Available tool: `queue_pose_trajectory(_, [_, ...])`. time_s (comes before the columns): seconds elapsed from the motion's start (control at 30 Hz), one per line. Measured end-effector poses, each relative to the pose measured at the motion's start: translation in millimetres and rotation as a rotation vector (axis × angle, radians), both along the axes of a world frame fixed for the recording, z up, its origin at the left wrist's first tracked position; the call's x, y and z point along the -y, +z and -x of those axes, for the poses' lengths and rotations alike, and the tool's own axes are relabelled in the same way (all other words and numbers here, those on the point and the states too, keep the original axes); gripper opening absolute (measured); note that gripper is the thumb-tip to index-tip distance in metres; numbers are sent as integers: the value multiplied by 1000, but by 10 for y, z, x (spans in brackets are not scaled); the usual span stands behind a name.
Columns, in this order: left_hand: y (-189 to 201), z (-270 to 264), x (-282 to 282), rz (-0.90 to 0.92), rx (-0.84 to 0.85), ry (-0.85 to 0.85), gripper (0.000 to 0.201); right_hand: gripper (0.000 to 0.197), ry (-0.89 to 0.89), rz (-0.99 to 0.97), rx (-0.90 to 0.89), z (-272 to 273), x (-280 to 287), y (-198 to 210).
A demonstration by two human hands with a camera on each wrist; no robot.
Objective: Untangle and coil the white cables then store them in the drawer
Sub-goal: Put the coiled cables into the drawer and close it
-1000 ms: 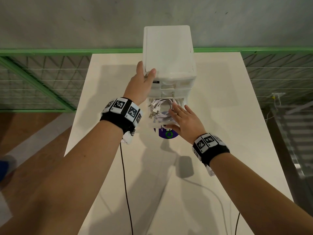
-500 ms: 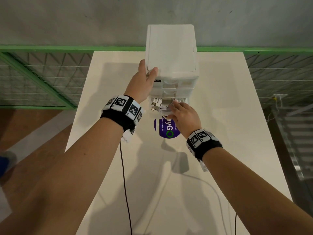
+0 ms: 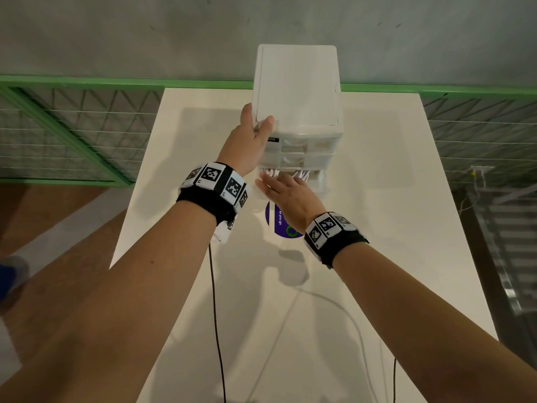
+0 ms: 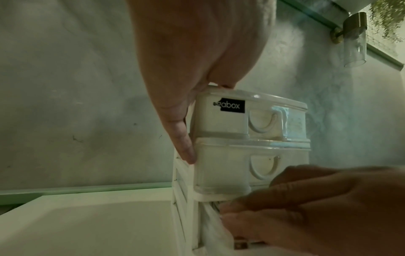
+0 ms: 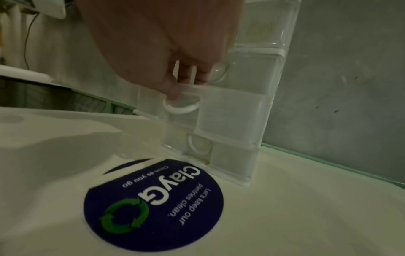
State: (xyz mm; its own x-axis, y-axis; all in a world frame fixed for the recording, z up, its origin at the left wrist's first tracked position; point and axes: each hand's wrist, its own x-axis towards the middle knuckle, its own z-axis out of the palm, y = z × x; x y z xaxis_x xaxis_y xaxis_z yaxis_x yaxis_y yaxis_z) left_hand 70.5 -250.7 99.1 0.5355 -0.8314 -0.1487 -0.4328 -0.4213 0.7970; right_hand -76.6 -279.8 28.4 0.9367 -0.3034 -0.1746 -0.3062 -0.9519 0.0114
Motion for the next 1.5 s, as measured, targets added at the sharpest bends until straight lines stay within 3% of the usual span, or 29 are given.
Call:
queue_pose_trajectory(0.17, [3, -5, -10, -7, 15, -7, 66, 81, -28, -6, 117, 69, 33, -86])
queue_pose_trajectory(0.33, [-3, -23, 10, -15, 15, -9, 64, 65, -38, 141, 296, 114, 160, -190])
queue_pose_trajectory(0.67, [-39, -57, 22, 4, 32, -21, 64, 35, -124, 166, 388, 229, 212, -261])
queue_pose_trajectory(0.93, [-30, -54, 17, 6, 29, -17, 65, 52, -127, 86, 416, 161, 178, -284])
queue_pose_trajectory(1.13, [-33, -53, 22, 8, 26, -21, 64, 32, -164, 126, 461, 210, 239, -246])
queue_pose_trajectory(1.4, [-17, -49, 18, -5, 39, -19, 64, 57, -174, -132, 406, 240, 221, -227])
queue_pose_trajectory(1.5, [-12, -47, 15, -2, 31, -21, 63, 39, -251, -120, 519, 244, 272, -239])
